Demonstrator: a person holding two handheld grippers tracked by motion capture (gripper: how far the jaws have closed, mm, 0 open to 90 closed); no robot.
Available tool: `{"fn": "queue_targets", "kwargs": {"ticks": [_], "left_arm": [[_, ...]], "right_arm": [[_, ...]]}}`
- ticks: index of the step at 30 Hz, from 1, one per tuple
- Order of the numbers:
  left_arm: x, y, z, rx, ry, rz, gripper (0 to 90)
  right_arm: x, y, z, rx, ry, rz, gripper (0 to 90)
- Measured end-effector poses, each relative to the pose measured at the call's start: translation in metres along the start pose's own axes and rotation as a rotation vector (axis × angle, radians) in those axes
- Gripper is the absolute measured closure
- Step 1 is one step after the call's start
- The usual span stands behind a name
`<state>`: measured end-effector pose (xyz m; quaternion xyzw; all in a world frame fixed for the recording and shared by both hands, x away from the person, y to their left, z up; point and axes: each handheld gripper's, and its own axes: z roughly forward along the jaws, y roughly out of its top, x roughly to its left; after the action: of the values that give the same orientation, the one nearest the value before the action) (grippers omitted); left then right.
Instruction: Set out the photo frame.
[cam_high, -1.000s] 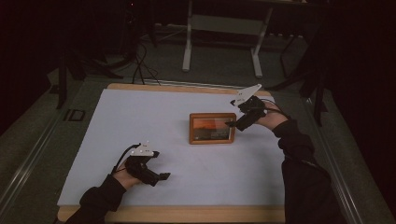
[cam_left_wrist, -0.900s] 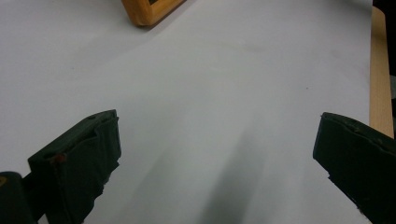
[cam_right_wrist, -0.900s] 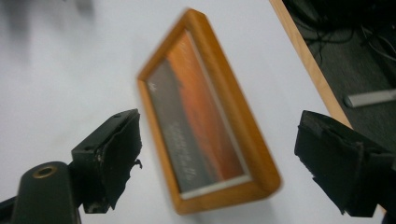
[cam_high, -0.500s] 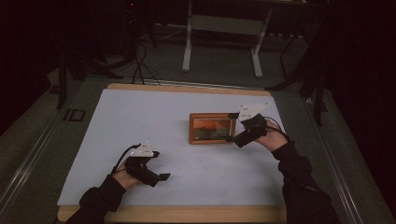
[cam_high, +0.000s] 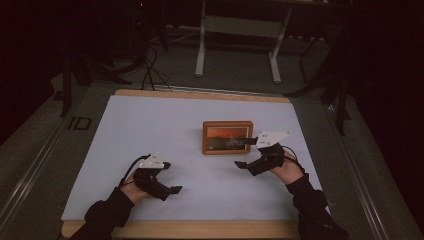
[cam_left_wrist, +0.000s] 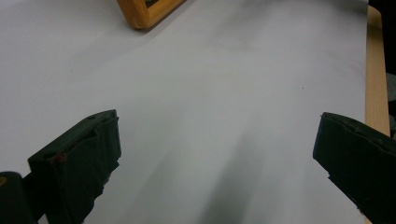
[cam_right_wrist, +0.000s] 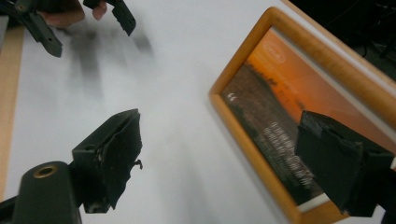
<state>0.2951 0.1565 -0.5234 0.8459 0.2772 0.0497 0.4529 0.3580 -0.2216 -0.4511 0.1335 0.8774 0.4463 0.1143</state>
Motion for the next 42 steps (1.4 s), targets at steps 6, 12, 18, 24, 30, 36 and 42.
{"fn": "queue_targets", "kwargs": {"ticks": [6,12,18,24,30,36,42], "left_arm": [[-0.001,0.000,0.001,0.002,-0.005,0.002,1.5],[-0.001,-0.001,0.000,0.004,-0.007,0.008,1.5],[-0.002,-0.001,0.000,0.001,-0.009,0.011,1.5],[-0.003,-0.001,0.000,0.003,-0.012,0.015,1.5],[-0.003,-0.001,-0.001,0.003,-0.015,0.017,1.5],[-0.003,-0.001,0.000,0.005,-0.016,0.021,1.5],[-0.004,-0.001,0.000,0.006,-0.018,0.028,1.5]], "right_arm": [[0.015,-0.015,0.008,-0.008,-0.003,0.031,14.1],[0.031,-0.032,0.010,-0.063,-0.006,0.078,14.1],[0.041,-0.043,0.007,-0.085,-0.001,0.109,14.1],[0.052,-0.055,0.004,-0.096,-0.031,0.126,14.1],[0.061,-0.067,0.001,-0.100,-0.039,0.144,14.1],[0.066,-0.074,-0.001,-0.106,-0.057,0.156,14.1],[0.066,-0.079,-0.005,-0.125,-0.078,0.171,14.1]]}}
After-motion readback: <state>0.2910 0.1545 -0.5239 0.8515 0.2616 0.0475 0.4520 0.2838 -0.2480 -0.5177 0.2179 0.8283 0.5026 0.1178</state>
